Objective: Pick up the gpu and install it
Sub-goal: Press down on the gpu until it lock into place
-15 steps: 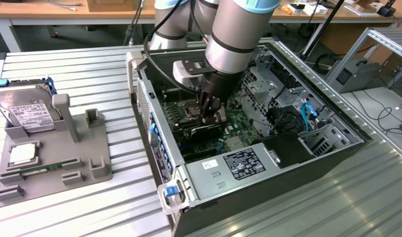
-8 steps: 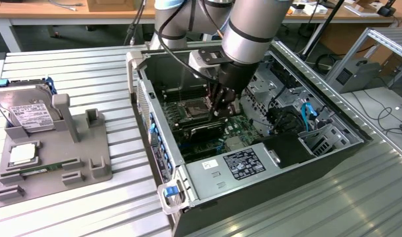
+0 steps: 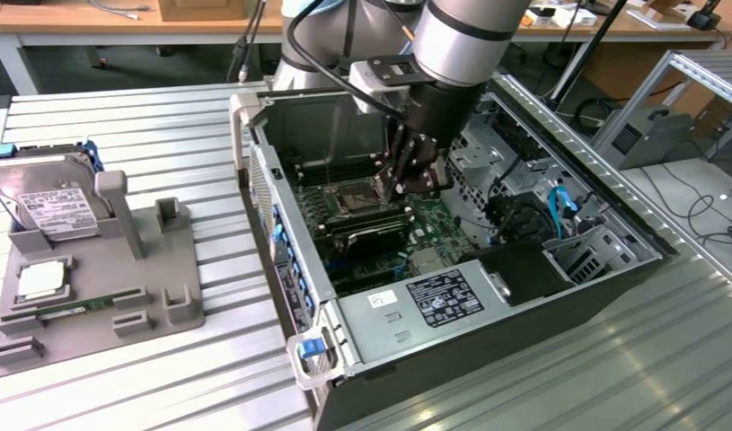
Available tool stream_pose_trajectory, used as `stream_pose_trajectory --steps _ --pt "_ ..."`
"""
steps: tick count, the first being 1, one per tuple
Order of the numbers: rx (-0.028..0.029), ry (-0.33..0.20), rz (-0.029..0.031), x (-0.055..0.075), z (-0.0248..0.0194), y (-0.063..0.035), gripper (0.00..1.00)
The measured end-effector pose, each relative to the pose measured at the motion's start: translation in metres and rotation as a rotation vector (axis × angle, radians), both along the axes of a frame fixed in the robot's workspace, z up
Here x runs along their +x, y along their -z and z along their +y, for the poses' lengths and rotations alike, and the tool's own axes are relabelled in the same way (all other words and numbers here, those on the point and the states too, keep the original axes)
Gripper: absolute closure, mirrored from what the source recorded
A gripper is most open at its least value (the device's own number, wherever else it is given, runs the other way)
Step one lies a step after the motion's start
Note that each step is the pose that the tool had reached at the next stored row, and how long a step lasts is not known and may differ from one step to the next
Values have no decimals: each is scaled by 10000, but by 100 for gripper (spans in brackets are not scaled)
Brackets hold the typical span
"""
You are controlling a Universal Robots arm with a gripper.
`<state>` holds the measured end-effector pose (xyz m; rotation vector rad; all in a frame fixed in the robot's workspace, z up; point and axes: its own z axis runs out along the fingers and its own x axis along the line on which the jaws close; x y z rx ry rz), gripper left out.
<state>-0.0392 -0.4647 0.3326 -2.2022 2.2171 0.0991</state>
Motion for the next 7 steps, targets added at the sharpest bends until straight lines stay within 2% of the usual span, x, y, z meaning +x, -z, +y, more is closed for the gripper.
stream_pose_trajectory --steps 7 --pt "0 1 0 0 0 0 89"
